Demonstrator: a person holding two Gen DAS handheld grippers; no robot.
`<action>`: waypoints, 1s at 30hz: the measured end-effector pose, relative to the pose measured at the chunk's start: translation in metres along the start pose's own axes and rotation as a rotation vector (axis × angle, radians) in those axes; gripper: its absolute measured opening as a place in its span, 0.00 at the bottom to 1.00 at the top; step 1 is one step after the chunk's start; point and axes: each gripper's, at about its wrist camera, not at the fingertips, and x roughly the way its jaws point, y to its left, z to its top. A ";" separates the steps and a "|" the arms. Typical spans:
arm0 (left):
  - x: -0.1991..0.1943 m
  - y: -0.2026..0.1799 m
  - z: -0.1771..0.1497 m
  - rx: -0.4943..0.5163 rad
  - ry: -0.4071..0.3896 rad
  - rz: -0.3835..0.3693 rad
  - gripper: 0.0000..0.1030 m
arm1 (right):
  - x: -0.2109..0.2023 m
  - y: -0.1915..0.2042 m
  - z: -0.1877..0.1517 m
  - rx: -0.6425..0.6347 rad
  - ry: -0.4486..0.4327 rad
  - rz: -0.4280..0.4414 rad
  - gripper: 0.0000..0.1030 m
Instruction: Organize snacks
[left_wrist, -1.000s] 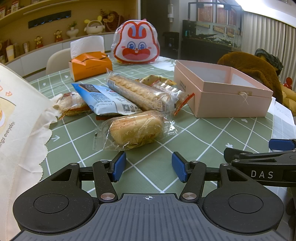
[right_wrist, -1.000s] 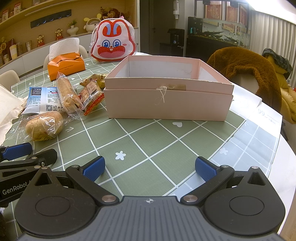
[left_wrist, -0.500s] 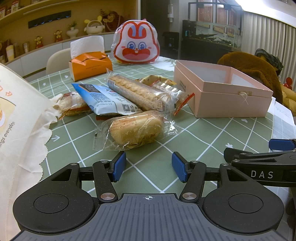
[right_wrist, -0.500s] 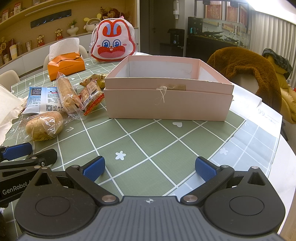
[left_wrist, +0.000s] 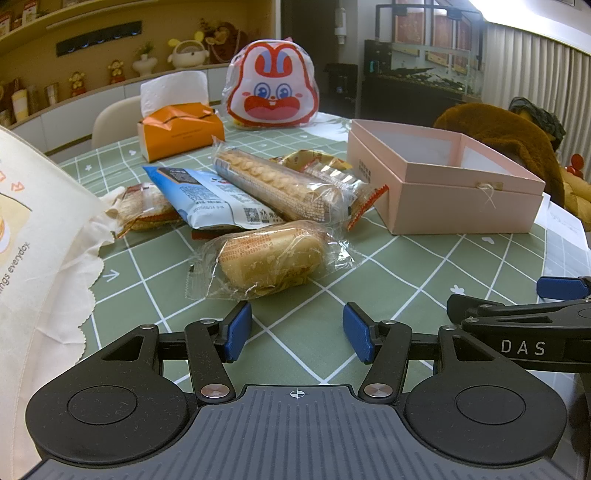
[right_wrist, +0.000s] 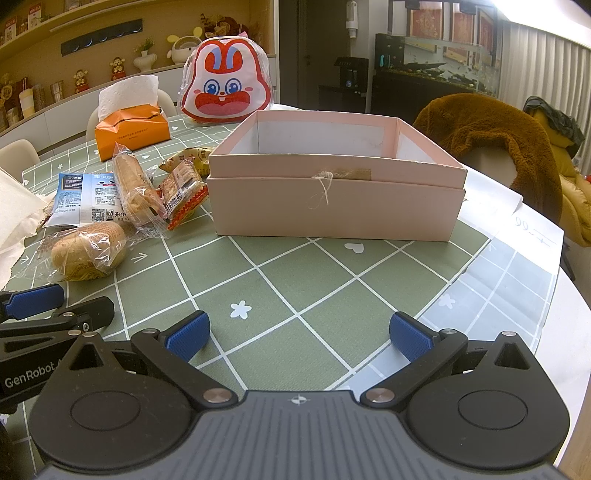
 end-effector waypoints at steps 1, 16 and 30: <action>0.000 0.000 0.000 0.000 0.000 0.000 0.60 | 0.000 0.000 0.000 0.000 0.000 0.000 1.00; 0.000 0.000 0.001 0.006 0.004 -0.002 0.60 | 0.001 0.001 0.002 -0.021 0.070 0.027 1.00; -0.021 0.030 0.064 -0.078 0.134 -0.192 0.31 | 0.003 0.001 0.018 -0.100 0.247 0.088 1.00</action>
